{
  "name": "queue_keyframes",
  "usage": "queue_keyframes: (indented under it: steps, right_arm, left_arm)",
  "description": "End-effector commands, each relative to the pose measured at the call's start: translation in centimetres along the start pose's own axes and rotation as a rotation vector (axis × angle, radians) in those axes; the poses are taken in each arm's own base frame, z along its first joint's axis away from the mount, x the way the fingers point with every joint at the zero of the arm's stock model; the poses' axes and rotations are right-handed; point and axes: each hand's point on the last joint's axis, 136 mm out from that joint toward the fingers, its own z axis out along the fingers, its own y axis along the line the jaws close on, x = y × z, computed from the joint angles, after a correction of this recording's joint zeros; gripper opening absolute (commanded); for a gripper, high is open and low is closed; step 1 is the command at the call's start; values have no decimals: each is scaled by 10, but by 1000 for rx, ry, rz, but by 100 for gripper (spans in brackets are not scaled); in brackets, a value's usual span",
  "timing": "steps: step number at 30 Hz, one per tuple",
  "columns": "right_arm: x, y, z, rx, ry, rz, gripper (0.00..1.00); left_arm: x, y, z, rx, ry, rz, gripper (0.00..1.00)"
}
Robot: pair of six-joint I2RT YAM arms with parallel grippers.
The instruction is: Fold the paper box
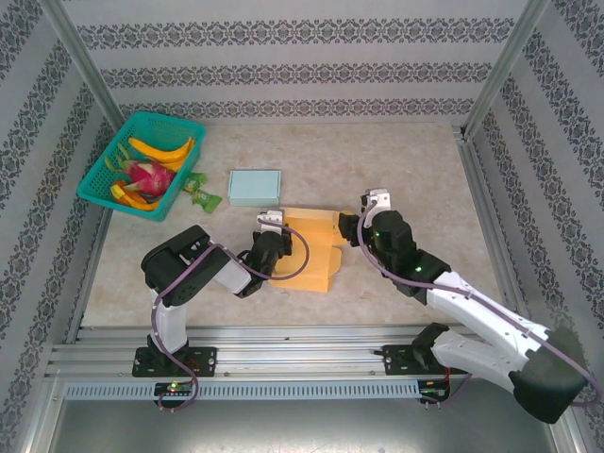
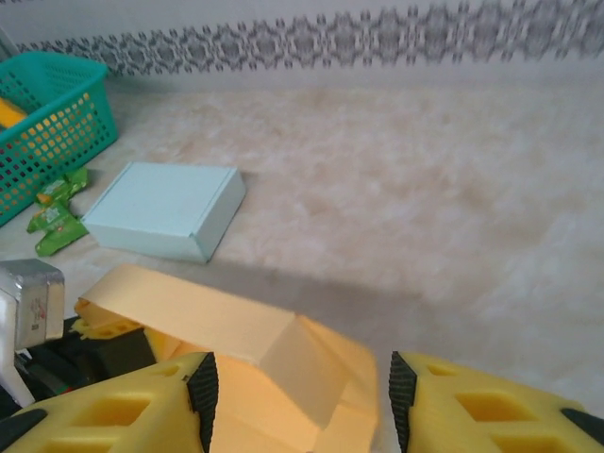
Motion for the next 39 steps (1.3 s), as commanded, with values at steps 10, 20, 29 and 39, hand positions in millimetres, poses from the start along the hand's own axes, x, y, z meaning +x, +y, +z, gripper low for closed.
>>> queue_keyframes:
  steps: [10, 20, 29, 39]
  right_arm:
    - [25, 27, 54, -45, 82, 303, 58]
    - [31, 27, 74, -26, 87, 325, 57]
    - [47, 25, 91, -13, 112, 341, 43]
    - [81, 7, 94, 28, 148, 336, 43]
  left_arm:
    - [11, 10, 4, -31, 9, -16, 0]
    - [12, 7, 5, -19, 10, -14, 0]
    - [13, 9, 5, -24, 10, -8, 0]
    - [14, 14, 7, -68, 23, -11, 0]
